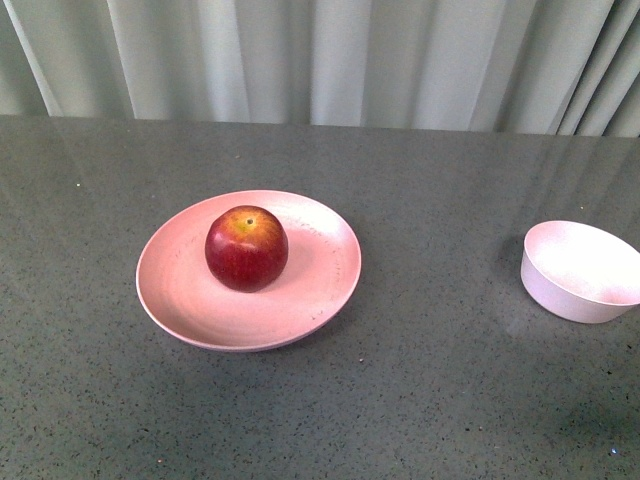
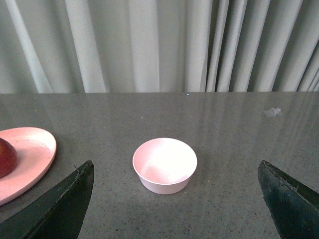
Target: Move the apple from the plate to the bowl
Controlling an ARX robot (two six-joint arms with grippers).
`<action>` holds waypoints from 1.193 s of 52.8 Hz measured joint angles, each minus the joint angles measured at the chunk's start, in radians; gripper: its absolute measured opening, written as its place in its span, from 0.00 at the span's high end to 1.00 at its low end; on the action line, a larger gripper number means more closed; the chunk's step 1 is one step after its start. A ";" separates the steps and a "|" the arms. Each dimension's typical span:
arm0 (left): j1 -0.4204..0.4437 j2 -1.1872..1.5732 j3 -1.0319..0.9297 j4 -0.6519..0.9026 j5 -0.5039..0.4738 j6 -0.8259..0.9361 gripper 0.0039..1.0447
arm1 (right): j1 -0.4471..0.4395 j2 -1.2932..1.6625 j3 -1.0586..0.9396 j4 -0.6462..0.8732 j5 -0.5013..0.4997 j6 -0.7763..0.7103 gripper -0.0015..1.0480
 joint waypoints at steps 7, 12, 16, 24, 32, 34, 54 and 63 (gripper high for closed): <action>0.000 0.000 0.000 0.000 0.000 0.000 0.08 | 0.000 0.000 0.000 0.000 0.000 0.000 0.09; 0.000 0.000 0.000 0.000 0.000 0.000 0.08 | 0.000 0.000 0.000 0.000 0.000 0.000 0.09; 0.000 0.000 0.000 0.000 0.000 0.000 0.08 | 0.000 0.000 0.000 0.000 0.000 0.000 0.09; 0.000 0.000 0.000 0.000 0.000 0.000 0.08 | 0.000 0.000 0.000 0.000 0.000 0.000 0.09; 0.000 0.000 0.000 0.000 0.000 0.000 0.08 | 0.000 0.000 0.000 0.000 0.000 0.000 0.09; 0.000 0.000 0.000 0.000 0.000 0.000 0.08 | 0.000 0.000 0.000 0.000 0.000 0.000 0.09; 0.000 0.000 0.000 0.000 0.000 0.000 0.08 | 0.000 0.000 0.000 0.000 0.000 0.000 0.09; 0.000 0.000 0.000 0.000 0.000 0.000 0.08 | -0.022 0.043 0.032 -0.095 -0.082 -0.030 0.09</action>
